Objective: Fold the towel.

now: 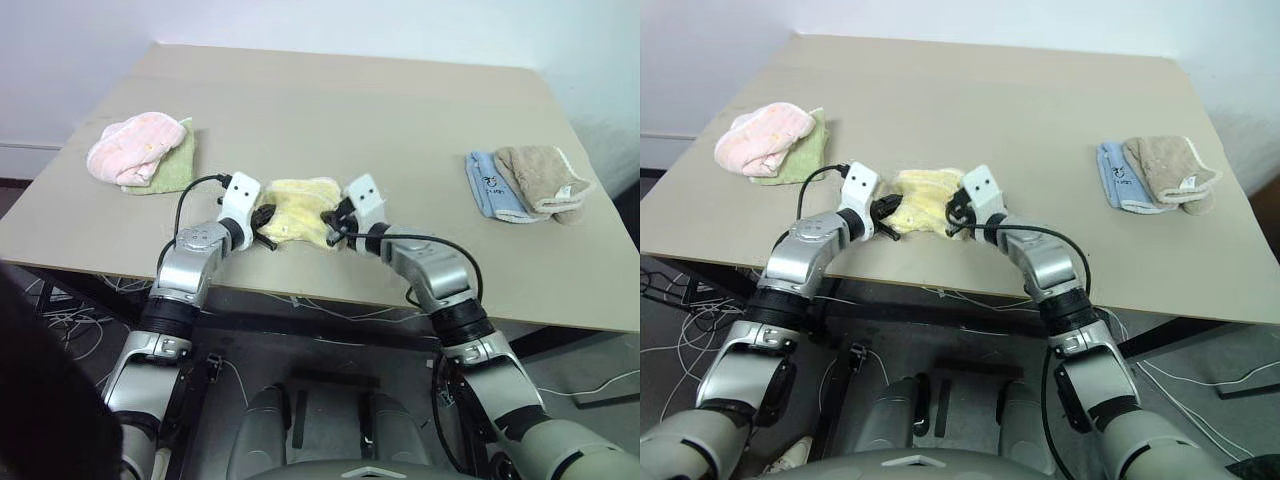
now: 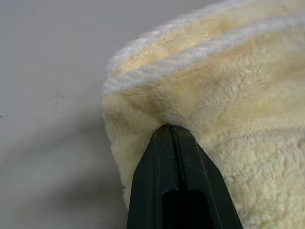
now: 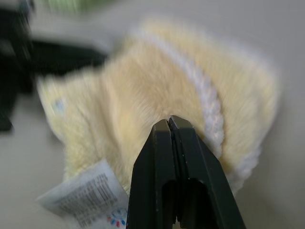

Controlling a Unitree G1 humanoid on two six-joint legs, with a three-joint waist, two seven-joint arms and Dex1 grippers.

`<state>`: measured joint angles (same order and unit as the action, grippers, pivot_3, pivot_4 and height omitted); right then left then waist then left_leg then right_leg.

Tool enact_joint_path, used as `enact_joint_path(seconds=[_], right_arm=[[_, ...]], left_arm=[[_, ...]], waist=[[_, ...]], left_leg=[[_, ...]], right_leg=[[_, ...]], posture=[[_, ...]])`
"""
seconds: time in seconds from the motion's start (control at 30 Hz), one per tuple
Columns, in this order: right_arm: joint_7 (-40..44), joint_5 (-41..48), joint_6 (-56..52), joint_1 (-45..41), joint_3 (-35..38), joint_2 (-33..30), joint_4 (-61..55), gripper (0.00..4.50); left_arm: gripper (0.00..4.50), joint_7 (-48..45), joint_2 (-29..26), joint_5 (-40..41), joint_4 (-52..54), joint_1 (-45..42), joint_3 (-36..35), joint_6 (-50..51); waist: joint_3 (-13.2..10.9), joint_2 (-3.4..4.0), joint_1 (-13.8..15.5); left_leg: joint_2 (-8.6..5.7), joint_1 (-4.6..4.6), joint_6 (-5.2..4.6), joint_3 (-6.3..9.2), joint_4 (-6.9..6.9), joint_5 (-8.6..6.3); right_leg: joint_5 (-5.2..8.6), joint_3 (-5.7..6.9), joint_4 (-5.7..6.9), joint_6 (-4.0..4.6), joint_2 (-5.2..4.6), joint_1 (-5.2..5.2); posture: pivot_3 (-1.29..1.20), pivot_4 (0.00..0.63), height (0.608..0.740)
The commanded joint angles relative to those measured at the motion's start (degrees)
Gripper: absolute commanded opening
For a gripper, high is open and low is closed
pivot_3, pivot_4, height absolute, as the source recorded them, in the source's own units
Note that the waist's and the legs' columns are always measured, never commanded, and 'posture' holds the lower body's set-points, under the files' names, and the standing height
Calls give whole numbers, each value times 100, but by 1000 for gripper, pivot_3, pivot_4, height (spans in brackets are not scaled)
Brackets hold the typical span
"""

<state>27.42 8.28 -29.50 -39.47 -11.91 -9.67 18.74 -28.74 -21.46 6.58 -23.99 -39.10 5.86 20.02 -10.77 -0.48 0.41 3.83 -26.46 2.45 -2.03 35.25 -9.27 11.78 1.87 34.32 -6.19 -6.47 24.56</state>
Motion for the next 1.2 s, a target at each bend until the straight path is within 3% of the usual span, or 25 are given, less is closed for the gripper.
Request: enact_joint_path(seconds=[0.03,0.13,0.27,0.37,0.63,0.77,1.1,1.2], right_arm=[[-48,-186,161,-87,-12,64,276,0],[-11,-48,295,-31,219,49,-70,0],[159,142,294,111,477,-220,-1003,0],[224,287,88,246,683,-444,-1566,0],[210,559,-507,576,1057,-758,-2298,0],[79,903,-1249,489,1262,-548,-2108,870],[-278,1289,-1703,-302,1627,159,-551,4348],[-366,1399,-1835,-579,1761,357,-46,4486]], left_arm=[[16,-31,16,-168,-190,85,34,-71],[16,-28,98,185,65,161,-385,-65],[16,52,400,1525,893,214,-1605,553],[16,276,367,2021,1186,297,-2170,1043],[16,710,228,2619,1205,553,-2847,1969],[0,716,249,2668,1314,609,-2830,1916],[0,388,150,2666,1682,860,-2696,1656],[0,301,160,2704,1843,927,-2628,1657]], waist=[[5,0,-22],[5,0,-38],[1,-2,-49],[0,-3,-87],[0,-3,-120],[1,-4,-109],[1,-3,-128],[0,-3,-122]], left_leg=[[0,10,1,0,1,0],[2,13,2,1,1,0],[3,-8,3,3,3,2],[2,-11,2,3,0,3],[3,3,2,3,1,3],[2,3,5,4,4,5],[3,2,5,3,2,5],[3,1,5,3,-1,5]], right_leg=[[2,-1,0,5,0,-10],[2,-1,2,9,0,-11],[-1,-1,2,6,-1,5],[-7,-1,0,-15,-1,7],[-5,0,3,-15,0,-3],[1,0,3,1,-1,-5],[-1,-1,3,0,0,-2],[-2,0,2,-1,0,-1]], posture=[[0,150,728],[0,150,728],[0,150,728],[0,150,728],[0,150,728],[0,150,728],[0,150,728],[0,150,728]])
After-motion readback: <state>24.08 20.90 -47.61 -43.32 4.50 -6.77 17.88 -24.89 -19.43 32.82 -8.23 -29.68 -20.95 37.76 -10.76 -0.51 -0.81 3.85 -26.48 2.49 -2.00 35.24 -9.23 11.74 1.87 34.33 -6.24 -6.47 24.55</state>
